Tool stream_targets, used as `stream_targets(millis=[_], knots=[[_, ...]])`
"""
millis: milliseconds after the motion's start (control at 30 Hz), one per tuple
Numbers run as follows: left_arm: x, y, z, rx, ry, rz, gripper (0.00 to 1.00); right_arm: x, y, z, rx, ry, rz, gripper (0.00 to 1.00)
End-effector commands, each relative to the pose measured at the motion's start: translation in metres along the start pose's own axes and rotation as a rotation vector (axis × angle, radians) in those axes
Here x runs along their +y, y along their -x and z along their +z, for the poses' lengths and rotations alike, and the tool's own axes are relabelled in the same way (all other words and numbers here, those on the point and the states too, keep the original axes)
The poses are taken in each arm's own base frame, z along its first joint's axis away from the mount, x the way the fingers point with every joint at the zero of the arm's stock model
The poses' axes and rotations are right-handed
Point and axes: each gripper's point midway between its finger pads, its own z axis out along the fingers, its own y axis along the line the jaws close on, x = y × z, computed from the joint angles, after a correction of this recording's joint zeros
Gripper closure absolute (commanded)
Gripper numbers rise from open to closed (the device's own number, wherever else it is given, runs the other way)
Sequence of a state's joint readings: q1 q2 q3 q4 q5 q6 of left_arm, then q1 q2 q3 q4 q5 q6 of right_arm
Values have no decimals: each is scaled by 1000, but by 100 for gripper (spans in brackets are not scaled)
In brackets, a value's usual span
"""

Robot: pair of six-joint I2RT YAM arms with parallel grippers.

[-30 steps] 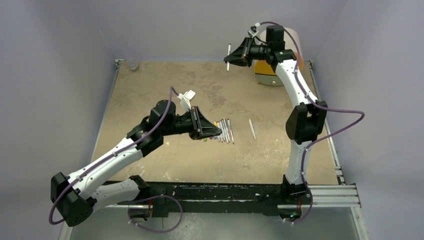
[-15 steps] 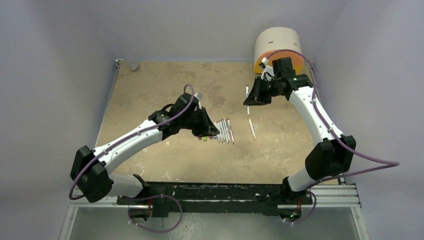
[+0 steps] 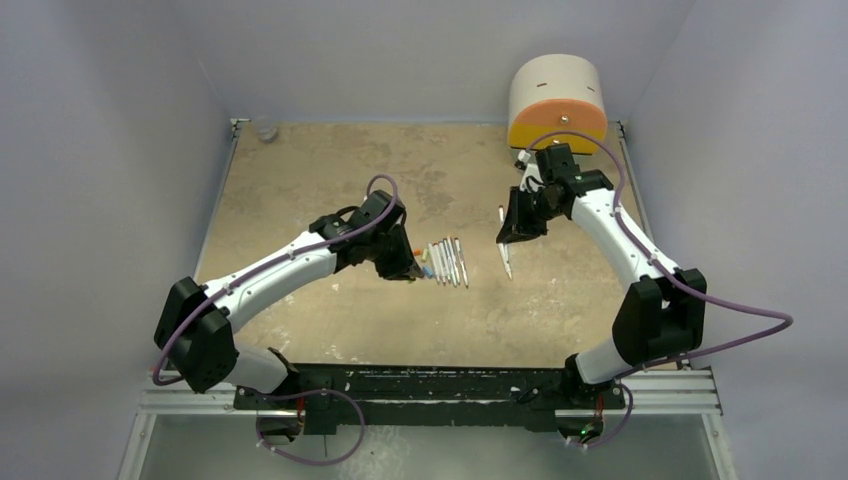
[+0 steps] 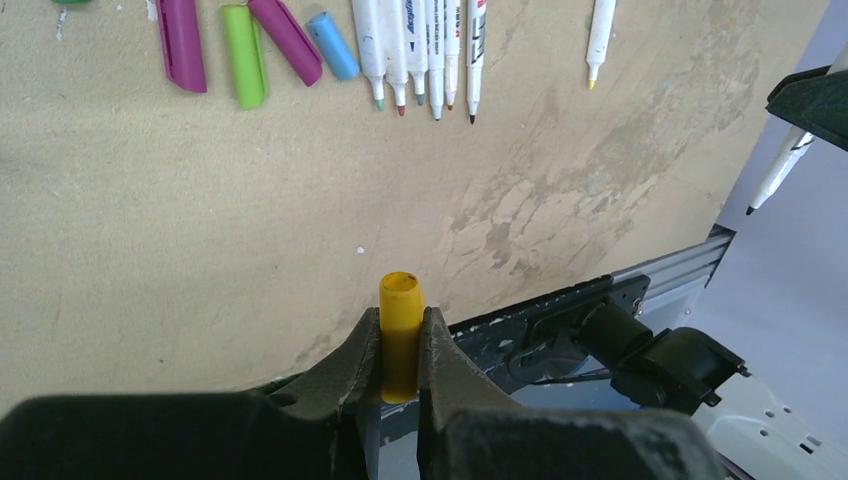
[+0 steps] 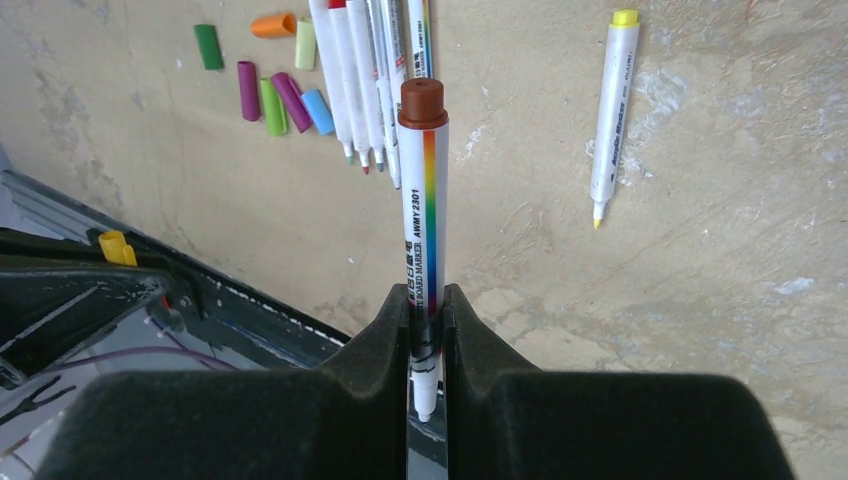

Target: Open the pen caps

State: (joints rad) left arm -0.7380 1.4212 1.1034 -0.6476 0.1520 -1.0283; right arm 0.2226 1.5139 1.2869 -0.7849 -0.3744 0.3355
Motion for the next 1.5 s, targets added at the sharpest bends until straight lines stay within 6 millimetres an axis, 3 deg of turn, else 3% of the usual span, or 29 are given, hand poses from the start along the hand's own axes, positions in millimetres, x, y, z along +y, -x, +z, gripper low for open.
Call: stream_targets(millis=[0,333,700,1233,1467], knots=[[-1,8,-7,-53,-16,-5,100,-5,1,-1,-32,-25,-53,100],[27,15,-2,-85,86,-29,100,-19,7,28,6,-75,-64,100],[62,40,5,-111,183,-60,100,-20,3,59,74,-126,-99,100],[73,50,9,-119,236,-28,100,-22,-15,71,117,-178,-124,95],[87,49,1,-151,282,-11,100,-23,-7,69,104,-199,-142,94]])
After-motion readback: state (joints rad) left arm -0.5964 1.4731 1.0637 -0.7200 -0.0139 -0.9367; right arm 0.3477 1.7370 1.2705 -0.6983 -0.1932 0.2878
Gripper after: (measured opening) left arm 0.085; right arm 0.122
